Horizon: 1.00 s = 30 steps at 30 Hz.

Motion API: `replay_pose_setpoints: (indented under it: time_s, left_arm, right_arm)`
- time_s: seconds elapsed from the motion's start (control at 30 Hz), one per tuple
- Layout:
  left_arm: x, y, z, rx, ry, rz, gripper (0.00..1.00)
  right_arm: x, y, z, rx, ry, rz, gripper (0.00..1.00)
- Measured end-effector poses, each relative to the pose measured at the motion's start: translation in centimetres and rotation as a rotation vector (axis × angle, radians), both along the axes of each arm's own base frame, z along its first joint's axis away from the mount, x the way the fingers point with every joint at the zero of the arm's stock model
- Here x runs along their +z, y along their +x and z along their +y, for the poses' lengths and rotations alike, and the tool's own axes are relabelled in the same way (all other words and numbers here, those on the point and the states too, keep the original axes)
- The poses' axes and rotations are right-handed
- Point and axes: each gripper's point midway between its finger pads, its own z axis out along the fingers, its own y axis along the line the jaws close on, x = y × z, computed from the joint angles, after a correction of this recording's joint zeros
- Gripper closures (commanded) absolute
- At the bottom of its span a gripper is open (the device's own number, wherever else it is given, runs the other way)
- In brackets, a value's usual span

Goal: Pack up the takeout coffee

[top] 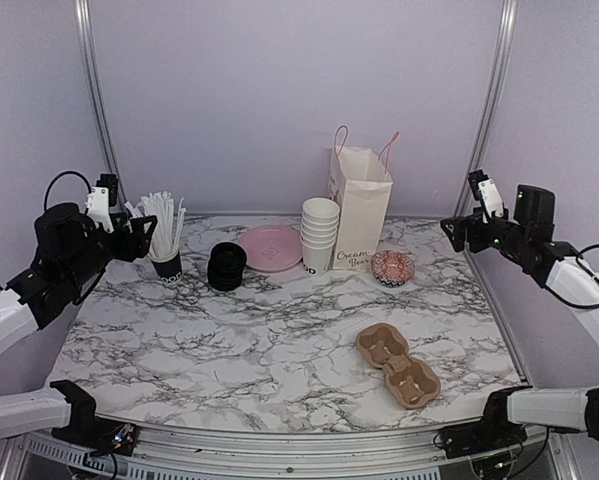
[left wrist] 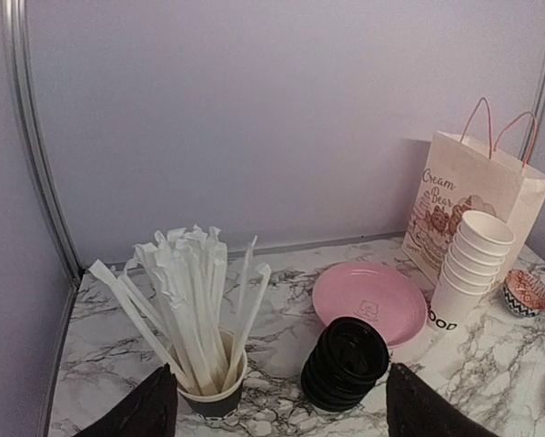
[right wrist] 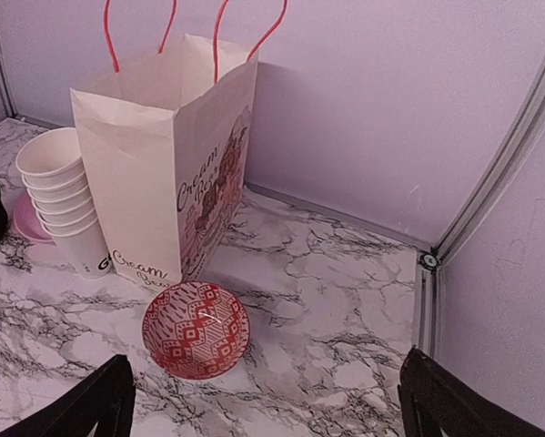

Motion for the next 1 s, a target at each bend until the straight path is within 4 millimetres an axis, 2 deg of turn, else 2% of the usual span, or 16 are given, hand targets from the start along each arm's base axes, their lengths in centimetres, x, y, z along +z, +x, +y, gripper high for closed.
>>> replay_pose_setpoints:
  time_s: [0.13, 0.27, 0.33, 0.43, 0.47, 0.5, 0.57, 0.7, 0.87, 1.0]
  left_arm:
    - [-1.0, -0.5, -4.5, -0.160, 0.052, 0.087, 0.30]
    - [0.3, -0.9, -8.2, -0.280, 0.067, 0.105, 0.32]
    - [0.9, -1.0, -9.5, -0.329, 0.069, 0.103, 0.34]
    - [1.2, -1.0, -11.4, -0.387, 0.088, 0.104, 0.36]
    - [1.0, -0.9, -12.0, -0.404, 0.096, 0.111, 0.37]
    - [0.5, -0.9, -12.6, -0.417, 0.103, 0.122, 0.38]
    - [-0.5, -0.9, -13.3, -0.434, 0.118, 0.149, 0.39]
    - [-2.2, -1.1, -14.0, -0.453, 0.138, 0.185, 0.40]
    - [-4.1, -1.6, -13.8, -0.456, 0.151, 0.218, 0.39]
    - [-5.5, -2.0, -13.7, -0.463, 0.159, 0.240, 0.39]
  right_arm:
    - [-0.6, -0.7, 1.5, 0.090, 0.018, 0.033, 0.01]
    - [-0.2, -2.0, 4.6, 0.306, -0.014, 0.050, 0.03]
    - [1.2, -2.1, 6.9, 0.420, -0.047, 0.027, 0.16]
    - [3.3, -2.0, 11.1, 0.580, -0.110, -0.016, 0.48]
    - [3.9, -2.0, 12.8, 0.633, -0.133, -0.026, 0.54]
    - [4.4, -2.0, 14.5, 0.687, -0.158, -0.038, 0.55]
    - [4.7, -1.9, 17.0, 0.761, -0.198, -0.048, 0.55]
    - [4.0, -0.6, 21.1, 0.817, -0.304, -0.043, 0.56]
    - [1.8, 1.2, 26.4, 0.819, -0.453, -0.024, 0.59]
    - [0.4, 3.2, 29.2, 0.775, -0.531, -0.003, 0.59]
